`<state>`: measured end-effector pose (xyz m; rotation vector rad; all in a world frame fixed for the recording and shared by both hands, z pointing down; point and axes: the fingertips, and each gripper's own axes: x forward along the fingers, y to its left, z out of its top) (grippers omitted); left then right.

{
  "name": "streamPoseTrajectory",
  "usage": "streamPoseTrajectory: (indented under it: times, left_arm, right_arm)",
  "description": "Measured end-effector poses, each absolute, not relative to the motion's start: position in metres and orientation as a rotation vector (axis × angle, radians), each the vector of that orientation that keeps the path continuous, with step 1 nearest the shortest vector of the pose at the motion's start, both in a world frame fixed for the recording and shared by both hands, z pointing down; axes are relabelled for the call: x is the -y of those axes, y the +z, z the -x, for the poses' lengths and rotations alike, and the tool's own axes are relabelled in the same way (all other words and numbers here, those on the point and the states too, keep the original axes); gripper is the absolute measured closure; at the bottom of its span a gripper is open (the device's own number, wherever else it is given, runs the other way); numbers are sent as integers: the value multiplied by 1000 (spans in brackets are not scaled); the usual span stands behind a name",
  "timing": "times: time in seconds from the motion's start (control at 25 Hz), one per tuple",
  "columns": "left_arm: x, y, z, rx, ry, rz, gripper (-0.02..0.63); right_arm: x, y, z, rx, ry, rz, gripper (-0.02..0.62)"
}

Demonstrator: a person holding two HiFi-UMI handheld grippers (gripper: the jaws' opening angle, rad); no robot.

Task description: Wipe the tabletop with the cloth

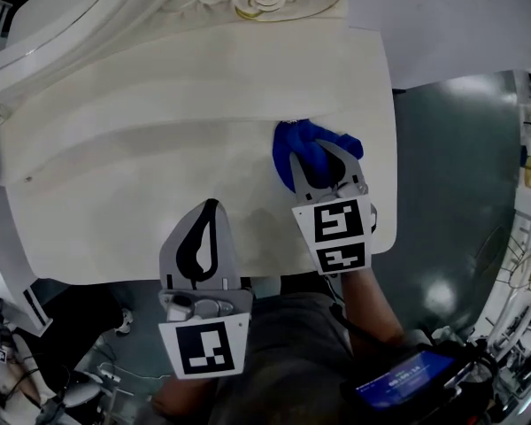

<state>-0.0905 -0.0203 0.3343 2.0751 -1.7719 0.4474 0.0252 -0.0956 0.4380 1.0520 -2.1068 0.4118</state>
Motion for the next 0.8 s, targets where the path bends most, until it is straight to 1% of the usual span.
streamPoseTrajectory:
  times: [0.8]
  left_arm:
    - [-8, 329, 192, 1876, 413, -1993, 589]
  right_arm:
    - [75, 436, 86, 2161, 361, -949, 485]
